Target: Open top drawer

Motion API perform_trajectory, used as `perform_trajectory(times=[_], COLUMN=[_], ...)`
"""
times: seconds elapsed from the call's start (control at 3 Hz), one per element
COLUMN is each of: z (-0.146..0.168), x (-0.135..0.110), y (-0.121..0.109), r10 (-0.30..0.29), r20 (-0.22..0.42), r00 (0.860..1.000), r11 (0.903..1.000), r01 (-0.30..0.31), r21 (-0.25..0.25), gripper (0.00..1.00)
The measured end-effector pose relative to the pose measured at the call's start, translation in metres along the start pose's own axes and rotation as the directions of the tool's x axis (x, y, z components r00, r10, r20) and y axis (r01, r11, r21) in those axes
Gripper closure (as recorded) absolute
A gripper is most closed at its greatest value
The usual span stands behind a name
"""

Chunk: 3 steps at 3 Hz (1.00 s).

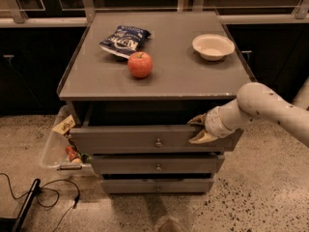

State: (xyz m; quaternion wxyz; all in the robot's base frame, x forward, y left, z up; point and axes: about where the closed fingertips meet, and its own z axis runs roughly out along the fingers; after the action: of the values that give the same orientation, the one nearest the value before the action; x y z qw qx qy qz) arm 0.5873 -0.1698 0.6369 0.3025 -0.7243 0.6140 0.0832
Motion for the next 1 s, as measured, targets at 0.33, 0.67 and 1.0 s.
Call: perform_trajectory(times=[0.33, 0.67, 1.0], z=[0.0, -0.0009, -0.0005], x=[0.0, 0.007, 0.0068], y=[0.0, -0.0051, 0.0023], r10=[0.0, 0.029, 0.039], r20=[0.0, 0.026, 0.05], r00=[1.0, 0.999, 0.998], r11=[1.0, 0.9994, 0.9987], r01=[0.0, -0.028, -0.037], r21=[0.0, -0.017, -0.036], gripper=[0.62, 0.39, 0.42])
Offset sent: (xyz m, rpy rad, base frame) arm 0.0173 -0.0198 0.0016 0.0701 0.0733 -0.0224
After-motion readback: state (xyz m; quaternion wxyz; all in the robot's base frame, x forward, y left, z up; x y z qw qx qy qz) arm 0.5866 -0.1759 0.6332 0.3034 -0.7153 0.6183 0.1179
